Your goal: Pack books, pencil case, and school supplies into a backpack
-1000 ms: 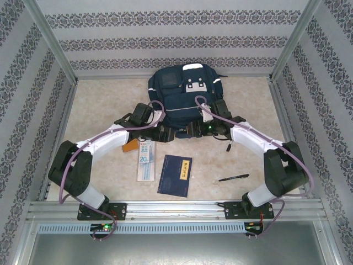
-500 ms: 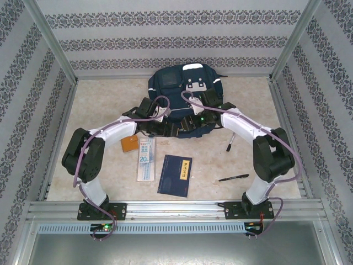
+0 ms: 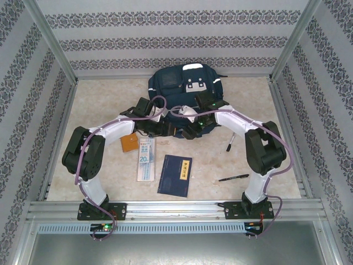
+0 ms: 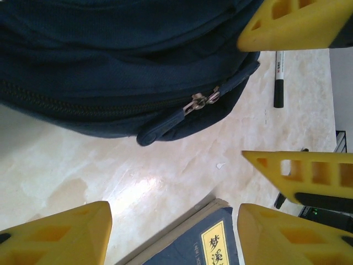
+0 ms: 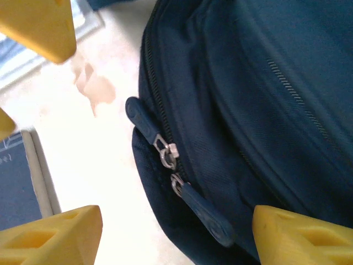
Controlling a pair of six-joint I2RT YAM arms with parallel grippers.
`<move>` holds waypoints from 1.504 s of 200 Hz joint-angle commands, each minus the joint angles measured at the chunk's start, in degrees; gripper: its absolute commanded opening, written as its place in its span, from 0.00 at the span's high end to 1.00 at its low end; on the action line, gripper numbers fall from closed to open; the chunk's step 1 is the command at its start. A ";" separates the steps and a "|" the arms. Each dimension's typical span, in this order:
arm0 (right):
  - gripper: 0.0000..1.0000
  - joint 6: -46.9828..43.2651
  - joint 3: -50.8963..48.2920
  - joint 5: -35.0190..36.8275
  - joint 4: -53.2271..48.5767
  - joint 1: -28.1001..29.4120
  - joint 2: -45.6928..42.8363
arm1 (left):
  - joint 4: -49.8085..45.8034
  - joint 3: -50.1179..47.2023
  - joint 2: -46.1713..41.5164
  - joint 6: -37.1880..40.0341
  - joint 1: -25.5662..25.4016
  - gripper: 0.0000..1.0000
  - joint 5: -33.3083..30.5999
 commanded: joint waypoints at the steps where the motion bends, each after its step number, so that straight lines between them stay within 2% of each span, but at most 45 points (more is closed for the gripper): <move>1: 0.34 -8.42 1.62 -0.54 -3.19 1.06 2.82 | -1.56 -1.19 -1.93 1.33 1.14 0.38 1.34; 33: 0.66 -10.53 0.84 -0.58 -2.07 1.09 2.36 | -2.78 -2.12 -2.67 4.38 1.32 0.38 1.19; 42: 0.72 -10.93 0.69 -0.93 -1.98 1.09 1.82 | -2.78 -2.19 -3.00 5.39 1.30 0.38 1.40; 73: 0.81 -11.75 -1.12 -2.75 0.16 1.09 -1.07 | -2.40 -1.72 -4.21 11.47 1.33 0.34 3.69; 103: 0.86 -11.71 -1.28 -3.65 1.30 1.09 -3.35 | -0.03 -4.35 -6.13 22.97 1.37 0.34 7.03; 127: 0.90 -12.81 -2.24 -4.92 2.78 0.75 -5.64 | 5.12 -8.50 -8.54 33.25 1.34 0.38 8.24; 147: 0.99 -17.45 -4.89 -9.97 4.84 0.30 -8.40 | 13.07 -13.23 -10.76 40.67 1.24 0.42 12.26; 176: 1.00 -18.77 -7.28 -13.24 8.26 -0.21 -10.58 | 25.05 -16.75 -10.52 41.05 1.26 0.43 13.66; 213: 1.00 -19.41 -7.49 -14.07 7.91 -0.66 -10.82 | 25.39 -15.36 -7.19 42.08 1.23 0.47 11.66; 276: 1.00 -20.34 -10.44 -12.21 10.58 -0.67 -12.69 | 29.45 -14.27 -8.25 45.51 1.08 0.58 7.53; 301: 1.00 -19.93 -11.11 -12.87 11.81 -0.67 -13.47 | 27.41 -12.06 -6.81 48.11 0.96 0.62 8.43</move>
